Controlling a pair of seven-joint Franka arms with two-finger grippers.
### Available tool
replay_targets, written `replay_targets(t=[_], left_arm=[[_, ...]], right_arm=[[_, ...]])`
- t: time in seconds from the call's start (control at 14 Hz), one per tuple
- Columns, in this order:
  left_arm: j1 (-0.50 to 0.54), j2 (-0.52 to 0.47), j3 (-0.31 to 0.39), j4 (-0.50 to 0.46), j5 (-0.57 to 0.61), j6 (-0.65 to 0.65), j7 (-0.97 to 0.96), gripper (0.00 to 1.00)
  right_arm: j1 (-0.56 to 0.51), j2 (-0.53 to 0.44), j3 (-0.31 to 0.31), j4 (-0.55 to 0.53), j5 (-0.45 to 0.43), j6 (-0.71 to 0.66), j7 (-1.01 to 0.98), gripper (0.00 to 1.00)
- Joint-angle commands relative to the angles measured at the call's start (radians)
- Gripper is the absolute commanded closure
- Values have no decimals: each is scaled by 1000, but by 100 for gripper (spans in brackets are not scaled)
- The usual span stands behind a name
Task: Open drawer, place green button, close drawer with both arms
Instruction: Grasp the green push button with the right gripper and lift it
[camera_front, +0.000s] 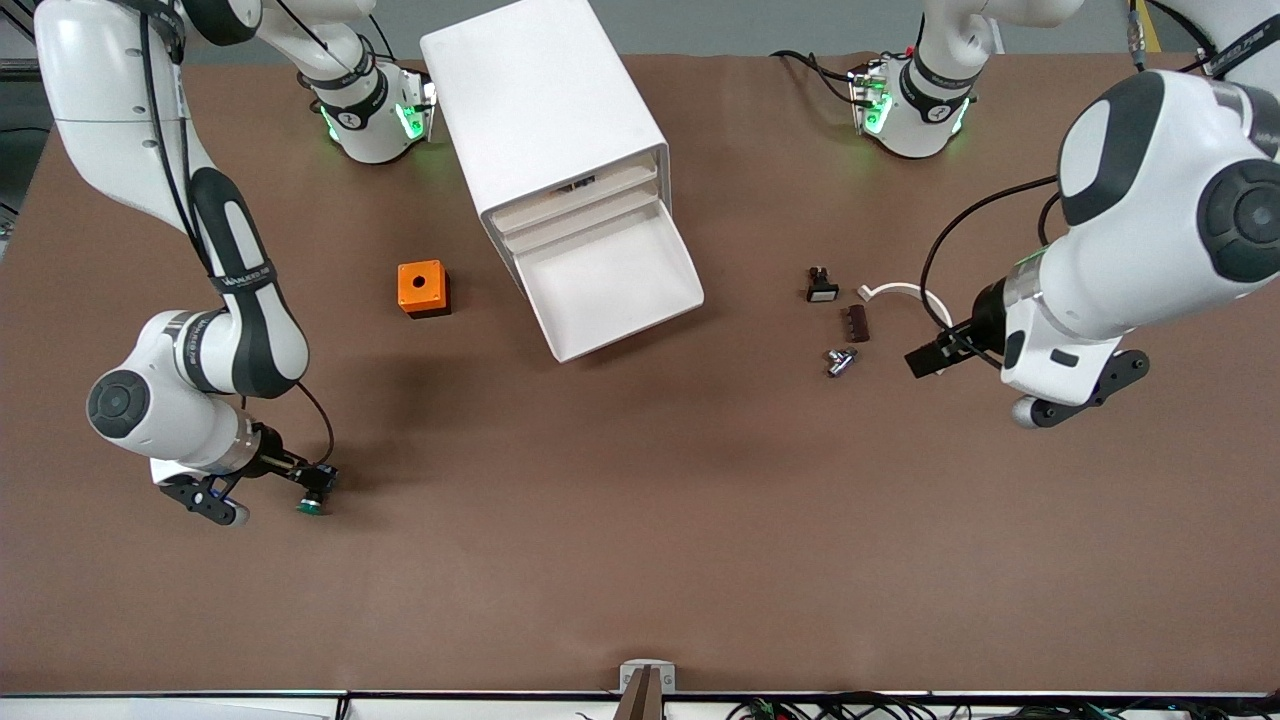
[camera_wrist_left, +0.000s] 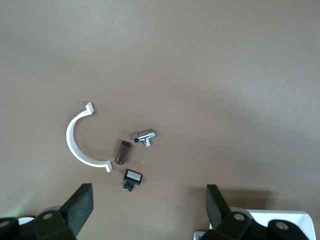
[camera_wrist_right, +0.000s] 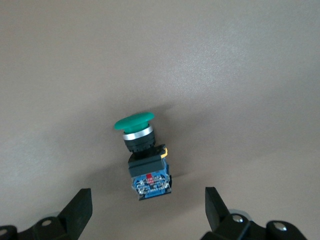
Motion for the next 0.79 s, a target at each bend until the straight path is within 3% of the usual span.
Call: replay_targets(t=[0.0, 0.36, 0.71], left_arm=[[34, -49, -5, -64, 33, 1, 55, 1], [54, -43, -5, -52, 162, 24, 98, 1], [111, -44, -5, -42, 182, 49, 232, 1]], right_arm=[[5, 29, -4, -1, 19, 42, 16, 0], [18, 54, -4, 4, 17, 62, 27, 5], [36, 78, -6, 13, -3, 81, 10, 8]])
